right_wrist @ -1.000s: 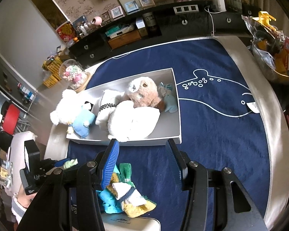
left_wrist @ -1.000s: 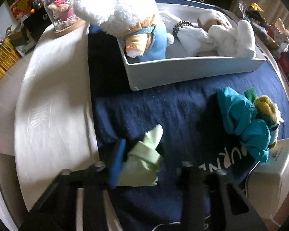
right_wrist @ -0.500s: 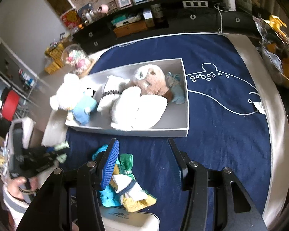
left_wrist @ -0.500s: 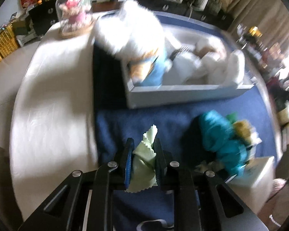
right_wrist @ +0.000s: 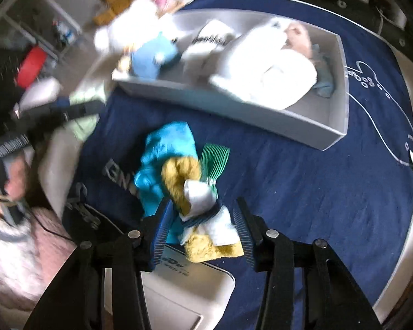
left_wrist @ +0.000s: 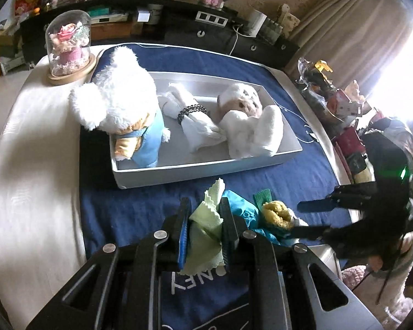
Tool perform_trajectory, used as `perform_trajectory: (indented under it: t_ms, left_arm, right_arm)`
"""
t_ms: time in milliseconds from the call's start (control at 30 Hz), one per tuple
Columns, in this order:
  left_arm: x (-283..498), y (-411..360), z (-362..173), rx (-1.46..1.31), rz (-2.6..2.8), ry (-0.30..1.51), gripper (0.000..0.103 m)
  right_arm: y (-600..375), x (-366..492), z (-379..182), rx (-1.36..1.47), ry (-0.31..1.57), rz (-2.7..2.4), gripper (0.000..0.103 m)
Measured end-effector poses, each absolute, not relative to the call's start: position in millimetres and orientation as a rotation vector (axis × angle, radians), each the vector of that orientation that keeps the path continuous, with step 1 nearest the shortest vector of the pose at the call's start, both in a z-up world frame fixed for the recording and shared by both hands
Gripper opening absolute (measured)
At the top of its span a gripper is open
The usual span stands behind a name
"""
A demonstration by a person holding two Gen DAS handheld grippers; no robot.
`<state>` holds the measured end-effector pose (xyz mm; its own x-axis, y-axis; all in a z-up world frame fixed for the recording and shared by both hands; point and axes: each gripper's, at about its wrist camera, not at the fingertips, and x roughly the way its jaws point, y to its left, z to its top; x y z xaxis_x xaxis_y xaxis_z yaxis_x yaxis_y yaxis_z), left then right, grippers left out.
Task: Organize soft objects
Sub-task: 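Grasp the yellow-and-white plush with the right gripper while the left holds the green cloth, then lower the pale green cloth into the tray and open the left gripper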
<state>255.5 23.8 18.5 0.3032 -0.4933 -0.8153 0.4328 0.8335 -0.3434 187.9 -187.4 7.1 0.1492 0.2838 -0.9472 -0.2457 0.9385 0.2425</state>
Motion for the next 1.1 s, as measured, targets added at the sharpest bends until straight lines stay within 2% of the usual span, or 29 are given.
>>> perform_trajectory:
  t_ms: [433, 800, 1100]
  left_arm:
    - [256, 28, 15, -0.082, -0.601, 1.118, 0.018]
    - [257, 29, 14, -0.092, -0.591, 1.118, 0.018]
    - [257, 27, 17, -0.091, -0.577, 1.111, 0.018]
  right_arm:
    - [-164, 192, -32, -0.097, 1.441, 0.311, 0.103]
    - [-238, 197, 9, 0.23, 1.332, 0.228, 0.103]
    - [-249, 209, 13, 0.282, 1.283, 0.142, 0.103]
